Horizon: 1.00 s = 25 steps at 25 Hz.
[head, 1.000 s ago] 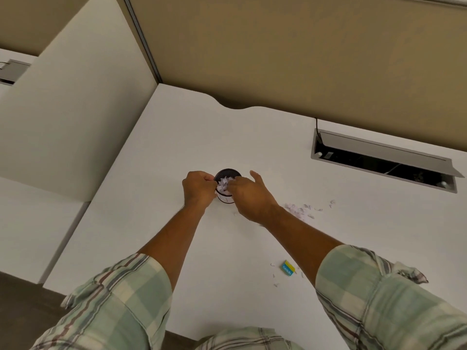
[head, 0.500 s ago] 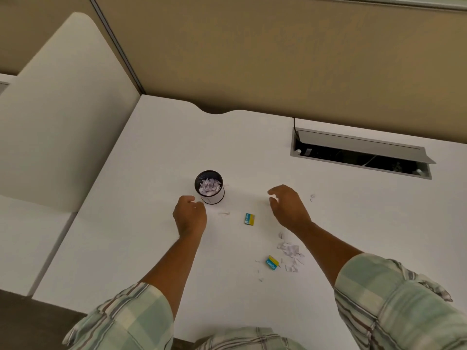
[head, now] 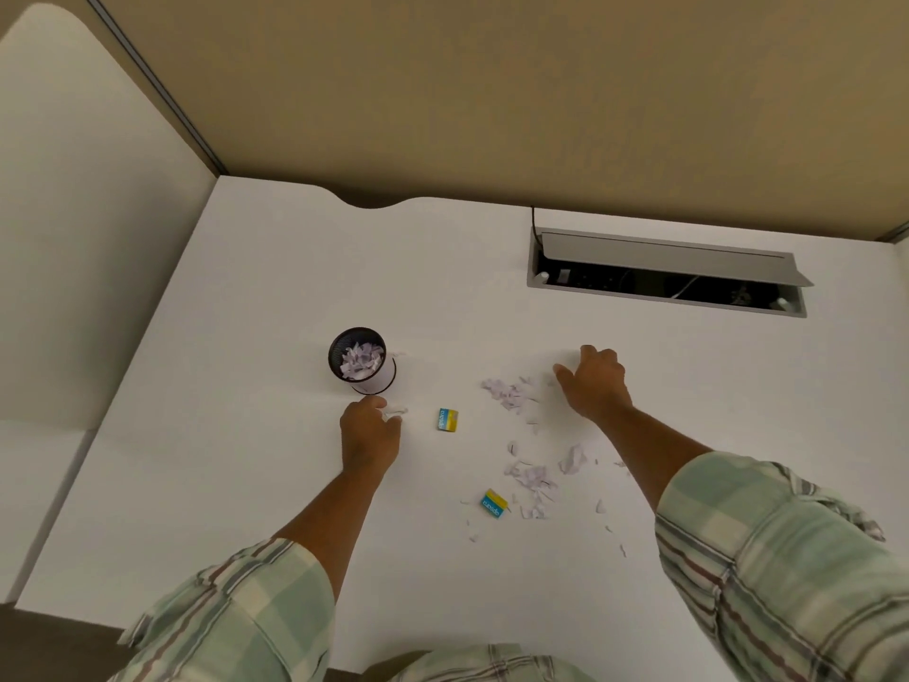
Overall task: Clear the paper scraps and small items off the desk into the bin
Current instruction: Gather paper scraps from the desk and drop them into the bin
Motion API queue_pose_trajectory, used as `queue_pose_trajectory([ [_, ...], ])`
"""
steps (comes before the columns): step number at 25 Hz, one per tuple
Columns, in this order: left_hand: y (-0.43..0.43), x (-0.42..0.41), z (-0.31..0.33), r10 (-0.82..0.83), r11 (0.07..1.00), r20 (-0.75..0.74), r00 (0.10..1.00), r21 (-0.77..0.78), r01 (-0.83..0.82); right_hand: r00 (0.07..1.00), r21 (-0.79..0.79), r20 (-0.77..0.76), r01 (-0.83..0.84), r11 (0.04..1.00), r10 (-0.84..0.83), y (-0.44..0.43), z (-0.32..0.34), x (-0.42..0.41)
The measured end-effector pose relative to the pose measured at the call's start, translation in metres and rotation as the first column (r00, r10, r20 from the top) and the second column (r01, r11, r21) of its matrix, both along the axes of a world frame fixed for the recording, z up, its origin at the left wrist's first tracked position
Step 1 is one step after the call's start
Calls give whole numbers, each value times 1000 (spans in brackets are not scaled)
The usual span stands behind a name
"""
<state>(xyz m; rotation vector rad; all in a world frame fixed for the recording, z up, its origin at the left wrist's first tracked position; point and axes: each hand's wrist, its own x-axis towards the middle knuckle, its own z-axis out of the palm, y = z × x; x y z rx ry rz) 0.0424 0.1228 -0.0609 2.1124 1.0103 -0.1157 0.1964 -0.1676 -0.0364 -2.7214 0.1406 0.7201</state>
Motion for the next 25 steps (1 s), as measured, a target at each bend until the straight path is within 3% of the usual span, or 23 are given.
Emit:
queue_pose_trajectory([
  [7,-16,26,-3,-131,988,-37,991,72,134,960,-21,29,-277,961,278,41,-17,-4],
  [13,-23,37,-2,-284,946,-95,954,132,295,771,-64,35,-633,771,636,73,-25,-25],
  [20,-35,16,-5,-250,954,-124,960,141,266,742,16,139,-664,747,656,38,-30,-64],
  [25,-57,-19,-8,-230,967,-98,968,90,239,668,-9,157,-736,677,728,0,-31,-103],
])
